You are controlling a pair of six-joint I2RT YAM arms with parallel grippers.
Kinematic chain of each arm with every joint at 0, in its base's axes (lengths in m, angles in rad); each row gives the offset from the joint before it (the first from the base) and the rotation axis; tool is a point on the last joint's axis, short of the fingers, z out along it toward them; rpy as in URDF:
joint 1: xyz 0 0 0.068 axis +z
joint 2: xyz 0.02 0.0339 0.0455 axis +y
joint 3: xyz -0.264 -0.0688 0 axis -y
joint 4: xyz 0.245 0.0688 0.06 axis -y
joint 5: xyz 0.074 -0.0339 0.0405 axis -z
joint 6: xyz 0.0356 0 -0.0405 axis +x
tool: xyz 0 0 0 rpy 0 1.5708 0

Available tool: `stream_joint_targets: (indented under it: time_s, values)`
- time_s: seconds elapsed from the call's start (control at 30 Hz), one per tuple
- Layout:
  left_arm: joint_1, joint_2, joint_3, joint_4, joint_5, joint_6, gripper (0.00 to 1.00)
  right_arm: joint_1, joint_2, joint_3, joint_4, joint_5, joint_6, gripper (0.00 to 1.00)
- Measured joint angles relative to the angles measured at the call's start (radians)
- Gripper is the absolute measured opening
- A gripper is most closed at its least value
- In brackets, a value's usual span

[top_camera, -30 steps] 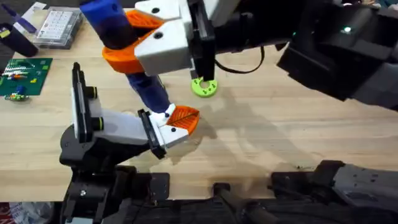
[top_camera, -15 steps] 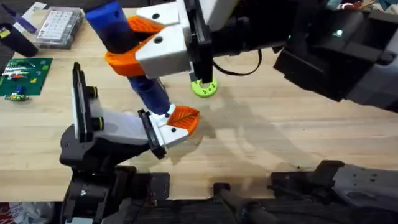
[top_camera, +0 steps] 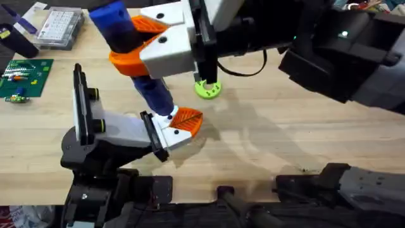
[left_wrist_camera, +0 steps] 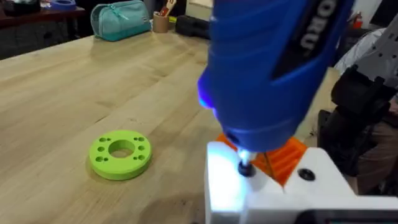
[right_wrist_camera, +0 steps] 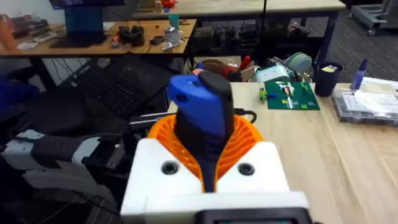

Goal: Pick up the gripper from the table and insert it into the empty holder that is missing its gripper. Then pick up a screw, insert it into the mounting hole, and use the screwdriver to tighten it. Finally, clean up the table by picking up the vegetable and placing it into the bucket.

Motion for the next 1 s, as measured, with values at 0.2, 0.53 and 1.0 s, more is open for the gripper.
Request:
stream_joint_targets:
  time_s: [0.2, 0.53, 1.0]
  values:
    - [0.000, 0.000, 0.000, 0.000, 0.000, 0.000, 0.015, -0.004, 0.000, -0.009, 0.003, 0.000, 0.003, 0.054]
    - [0.000, 0.000, 0.000, 0.000, 0.000, -0.004, 0.015, -0.009, 0.000, -0.024, 0.022, -0.001, 0.008, 0.055]
    - [0.000, 0.000, 0.000, -0.001, 0.001, -0.008, 0.015, -0.012, -0.005, -0.044, 0.050, 0.000, 0.027, 0.054]
